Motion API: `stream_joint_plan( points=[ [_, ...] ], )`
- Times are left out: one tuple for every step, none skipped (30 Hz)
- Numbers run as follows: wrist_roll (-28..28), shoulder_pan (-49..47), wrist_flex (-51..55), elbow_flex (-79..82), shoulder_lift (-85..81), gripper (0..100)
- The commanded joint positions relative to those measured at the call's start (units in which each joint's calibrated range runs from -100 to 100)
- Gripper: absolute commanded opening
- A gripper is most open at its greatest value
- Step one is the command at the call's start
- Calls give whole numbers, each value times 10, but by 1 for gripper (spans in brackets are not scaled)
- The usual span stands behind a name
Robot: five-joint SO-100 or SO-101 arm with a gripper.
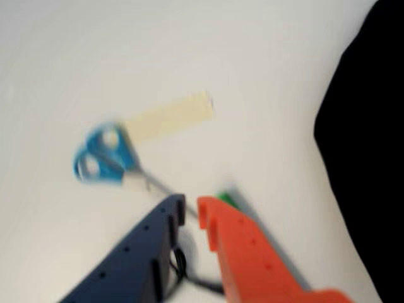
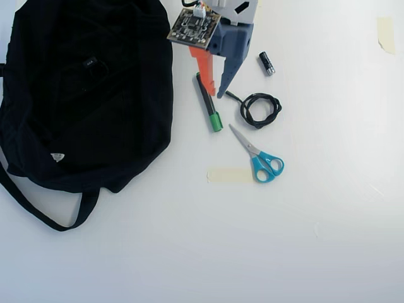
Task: Put the bike light into the black bag
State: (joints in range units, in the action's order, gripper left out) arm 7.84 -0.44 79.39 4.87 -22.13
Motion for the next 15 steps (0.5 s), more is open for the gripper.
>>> stream_joint_plan(
  points=[
    [-15,-11,-1,80,-88,2],
    [-15,-12,-8,115,-113,2],
    [-15,-18,-20,150,-137,2],
    [-15,-26,-36,184,-164,2],
    [-15,-34,-52,221,-190,2],
    [-15,-41,-70,261,-215,2],
    [-15,-49,-87,303,-241,2],
    [-15,-57,-101,345,-266,2],
    [-15,-64,-116,391,-291,2],
    [-15,-67,-134,441,-315,2],
    [-15,-68,-155,493,-338,2],
    [-16,-69,-175,540,-362,2],
    [-16,-69,-189,584,-390,2],
    [-16,-70,-200,624,-418,2],
    [-17,-70,-206,660,-448,2]
  ],
)
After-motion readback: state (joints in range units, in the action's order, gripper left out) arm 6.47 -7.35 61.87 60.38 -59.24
